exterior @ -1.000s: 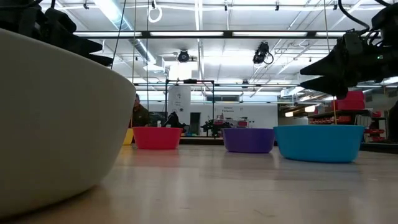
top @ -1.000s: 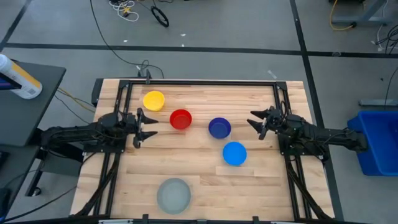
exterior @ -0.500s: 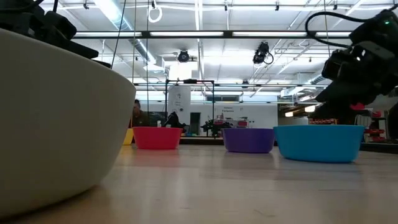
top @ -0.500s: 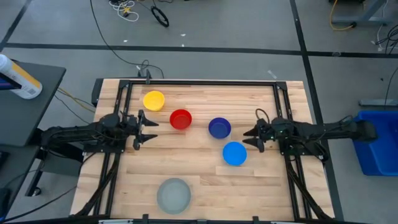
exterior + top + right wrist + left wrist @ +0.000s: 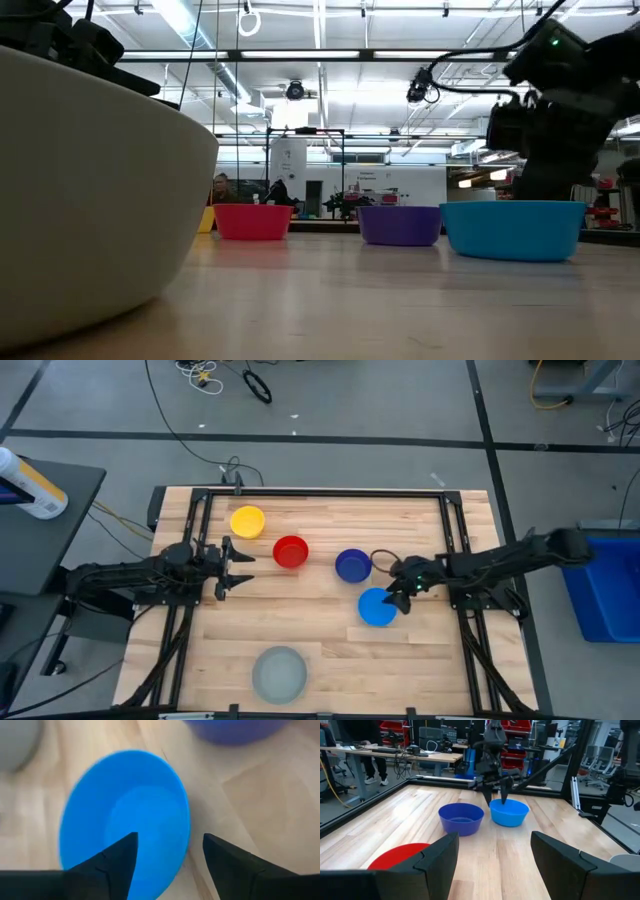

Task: Nest bowls inside each other
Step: Stack the blue bowl on top of the gray bowl

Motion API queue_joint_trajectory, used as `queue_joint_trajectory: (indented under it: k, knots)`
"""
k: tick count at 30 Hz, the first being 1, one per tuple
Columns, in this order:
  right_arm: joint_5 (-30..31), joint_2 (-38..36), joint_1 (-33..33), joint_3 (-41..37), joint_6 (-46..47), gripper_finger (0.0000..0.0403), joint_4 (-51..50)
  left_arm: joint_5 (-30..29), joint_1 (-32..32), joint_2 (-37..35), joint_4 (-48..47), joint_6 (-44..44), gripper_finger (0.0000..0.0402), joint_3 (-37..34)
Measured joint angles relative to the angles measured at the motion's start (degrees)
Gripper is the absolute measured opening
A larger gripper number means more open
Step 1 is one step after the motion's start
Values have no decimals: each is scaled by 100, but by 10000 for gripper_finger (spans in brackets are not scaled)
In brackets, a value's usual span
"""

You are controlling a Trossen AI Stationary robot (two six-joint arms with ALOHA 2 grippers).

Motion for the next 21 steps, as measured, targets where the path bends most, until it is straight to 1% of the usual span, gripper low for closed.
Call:
queue_joint_trajectory:
  k: [3, 5, 7, 9, 10, 12, 14, 18, 21]
  knots:
    - [-21, 454, 33, 144, 166, 210, 8, -1, 0, 0, -6, 0, 255, 0]
    - [-181, 711, 31, 225, 321, 175, -4, -1, 1, 0, -10, 2, 255, 0]
    - [-286, 928, 61, 293, 576, 119, 4, -2, 2, 0, -11, 2, 255, 0]
    - [-241, 1095, 147, 359, 752, 46, 18, -2, 2, 0, -15, 2, 255, 0]
    - [-174, 1155, 243, 382, 719, 25, 53, -2, 0, 0, -15, 2, 255, 0]
    - [-135, 1251, 425, 460, 683, 11, 150, -7, 2, 0, -21, 3, 255, 0]
    - [-127, 1302, 582, 562, 624, 7, 298, -75, 2, 0, -30, 4, 255, 0]
    - [304, 1328, 938, 996, 478, 5, 704, -123, 2, 0, -39, 54, 255, 0]
    - [623, 1328, 1131, 1519, 253, 4, 685, -125, 2, 0, -41, 72, 255, 0]
